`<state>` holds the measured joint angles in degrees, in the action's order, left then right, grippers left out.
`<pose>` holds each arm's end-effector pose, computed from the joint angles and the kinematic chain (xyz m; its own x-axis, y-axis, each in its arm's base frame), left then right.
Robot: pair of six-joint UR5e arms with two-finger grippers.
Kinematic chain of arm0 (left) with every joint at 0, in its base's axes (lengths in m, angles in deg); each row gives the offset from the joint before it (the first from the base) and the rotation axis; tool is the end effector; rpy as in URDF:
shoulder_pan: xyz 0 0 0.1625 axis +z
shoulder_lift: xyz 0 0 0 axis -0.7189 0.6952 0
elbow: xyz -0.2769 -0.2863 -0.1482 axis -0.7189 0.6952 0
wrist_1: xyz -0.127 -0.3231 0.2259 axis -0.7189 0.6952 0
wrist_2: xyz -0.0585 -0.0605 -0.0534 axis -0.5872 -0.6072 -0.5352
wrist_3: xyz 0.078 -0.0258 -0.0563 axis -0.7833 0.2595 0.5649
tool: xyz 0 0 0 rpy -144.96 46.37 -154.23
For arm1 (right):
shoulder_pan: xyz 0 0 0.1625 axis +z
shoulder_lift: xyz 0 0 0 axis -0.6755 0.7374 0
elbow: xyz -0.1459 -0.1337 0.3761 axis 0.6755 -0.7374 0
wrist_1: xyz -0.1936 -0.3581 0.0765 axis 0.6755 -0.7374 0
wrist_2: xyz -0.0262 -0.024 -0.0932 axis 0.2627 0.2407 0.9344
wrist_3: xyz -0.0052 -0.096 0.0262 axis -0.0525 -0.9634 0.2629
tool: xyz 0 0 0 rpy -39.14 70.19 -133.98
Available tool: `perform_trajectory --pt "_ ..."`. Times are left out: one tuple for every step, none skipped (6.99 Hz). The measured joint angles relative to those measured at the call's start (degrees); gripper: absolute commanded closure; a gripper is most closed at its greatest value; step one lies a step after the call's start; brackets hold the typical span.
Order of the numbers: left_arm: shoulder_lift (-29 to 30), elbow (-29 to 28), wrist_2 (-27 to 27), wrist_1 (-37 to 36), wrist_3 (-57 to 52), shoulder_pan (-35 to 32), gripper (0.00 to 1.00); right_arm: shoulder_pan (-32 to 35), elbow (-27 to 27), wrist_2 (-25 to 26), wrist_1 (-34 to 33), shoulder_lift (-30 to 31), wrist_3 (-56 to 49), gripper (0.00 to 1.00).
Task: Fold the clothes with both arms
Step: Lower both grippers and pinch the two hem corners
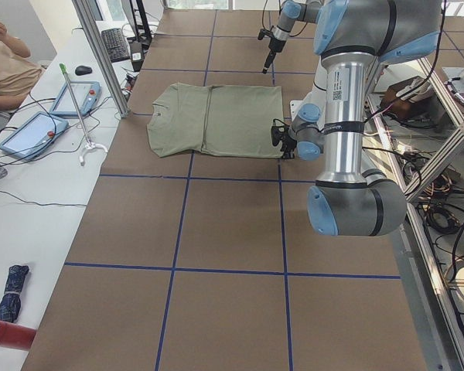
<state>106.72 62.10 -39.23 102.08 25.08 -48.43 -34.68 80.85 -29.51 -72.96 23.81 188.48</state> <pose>0.4601 -0.1684 0.3935 0.5073 -0.0946 -0.8566 0.2107 0.9774 0.0168 -0.4149 -0.2140 0.2837 0.5298 0.2452 0.8119 -0.4094 0.9123 -0.0085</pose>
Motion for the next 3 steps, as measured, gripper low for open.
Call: perform_trajectory --pt "0.0 -0.1 0.0 0.0 0.0 0.1 1.00 -0.2 -0.6 0.2 0.0 -0.1 0.1 0.04" --pt "-0.1 -0.1 0.1 0.0 -0.1 0.3 1.00 -0.4 -1.6 1.0 0.0 -0.2 0.2 0.05" --pt "-0.2 0.7 0.0 0.0 -0.1 0.2 1.00 -0.6 -2.1 2.0 0.0 -0.2 0.2 0.05"
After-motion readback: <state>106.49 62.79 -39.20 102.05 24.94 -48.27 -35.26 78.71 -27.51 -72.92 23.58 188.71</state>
